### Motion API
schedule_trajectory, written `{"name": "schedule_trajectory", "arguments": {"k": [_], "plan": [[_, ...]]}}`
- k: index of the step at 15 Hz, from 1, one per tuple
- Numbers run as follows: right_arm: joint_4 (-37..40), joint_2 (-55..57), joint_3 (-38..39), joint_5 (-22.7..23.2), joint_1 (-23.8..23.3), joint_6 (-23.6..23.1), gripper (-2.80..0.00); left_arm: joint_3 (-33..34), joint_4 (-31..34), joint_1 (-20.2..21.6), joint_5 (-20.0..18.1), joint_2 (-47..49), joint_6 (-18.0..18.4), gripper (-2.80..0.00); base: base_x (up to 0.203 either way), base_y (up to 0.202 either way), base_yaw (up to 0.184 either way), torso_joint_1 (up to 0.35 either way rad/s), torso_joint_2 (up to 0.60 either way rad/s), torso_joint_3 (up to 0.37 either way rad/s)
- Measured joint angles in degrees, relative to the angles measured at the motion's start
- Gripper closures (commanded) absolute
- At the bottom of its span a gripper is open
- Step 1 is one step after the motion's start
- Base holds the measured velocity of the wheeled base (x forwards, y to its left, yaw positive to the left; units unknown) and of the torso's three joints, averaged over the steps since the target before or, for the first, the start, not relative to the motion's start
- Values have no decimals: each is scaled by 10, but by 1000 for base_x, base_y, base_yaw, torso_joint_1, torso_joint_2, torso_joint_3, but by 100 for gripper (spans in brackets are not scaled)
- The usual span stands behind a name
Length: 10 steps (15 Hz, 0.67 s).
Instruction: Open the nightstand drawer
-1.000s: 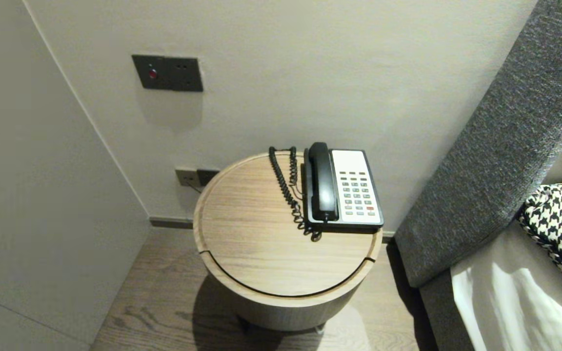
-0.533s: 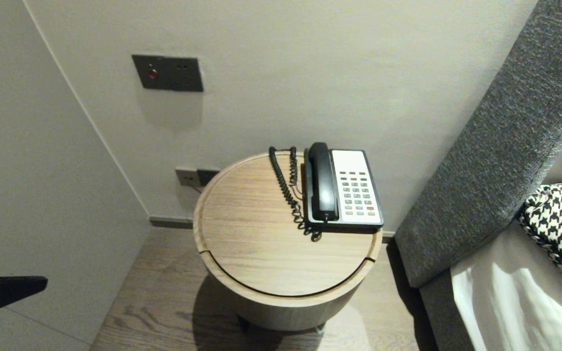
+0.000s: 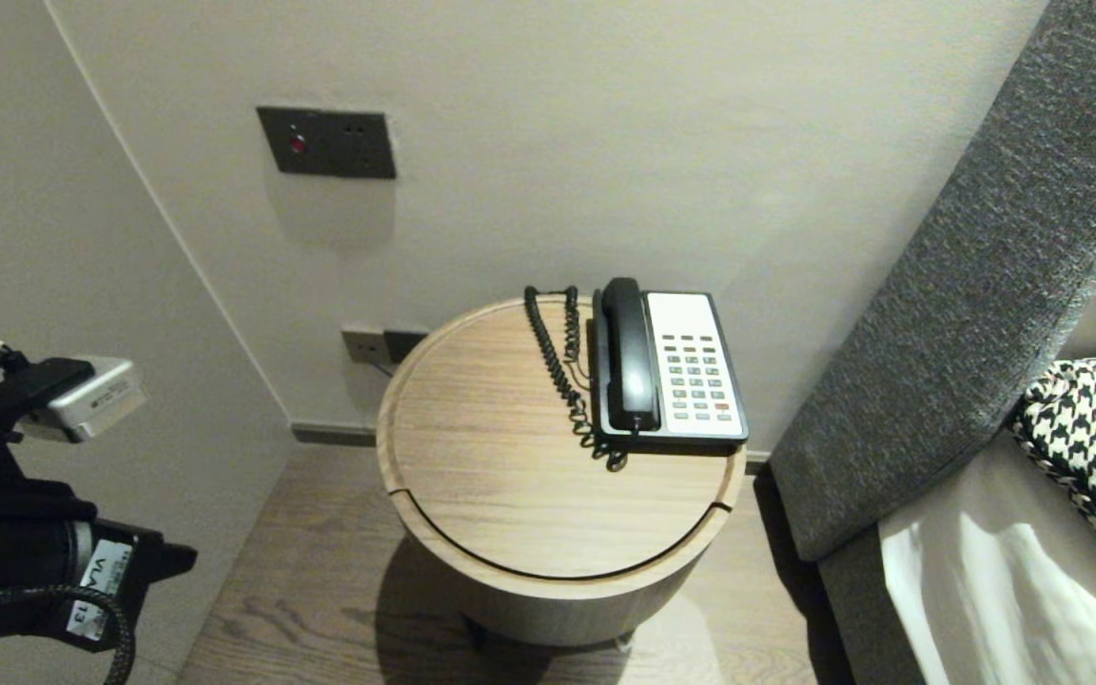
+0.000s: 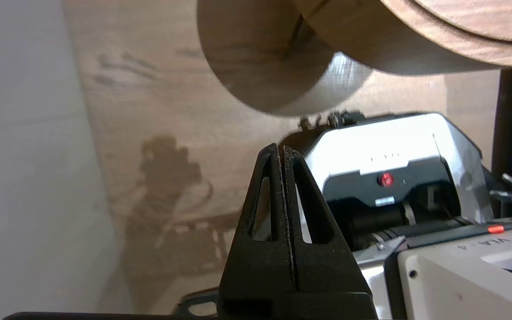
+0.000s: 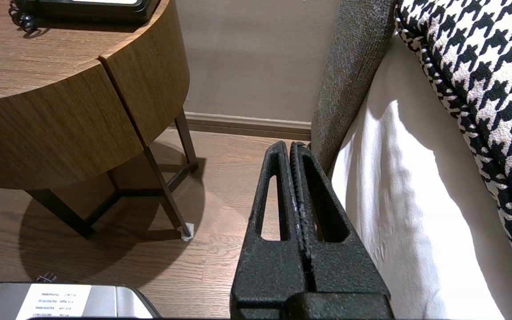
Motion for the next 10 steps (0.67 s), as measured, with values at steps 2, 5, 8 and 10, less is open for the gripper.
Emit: {"name": "schedule_trajectory", "arguments": {"k": [2,5,8,10], "plan": [[0,0,0,0,1,0,0,0,0,-14,-1,23,-19,0,0,0,0,0,0,0],[0,0,0,0,1,0,0,-1,-13,-34,-2,53,-33,0,0,0,0,0,0,0],[0,0,0,0,0,0,0,-2,-20,-42,-2,71,-34,0,0,0,0,0,0,0],[0,0,0,0,0,0,0,-4,-19,-43,-2,74,-34,0,0,0,0,0,0,0]]}}
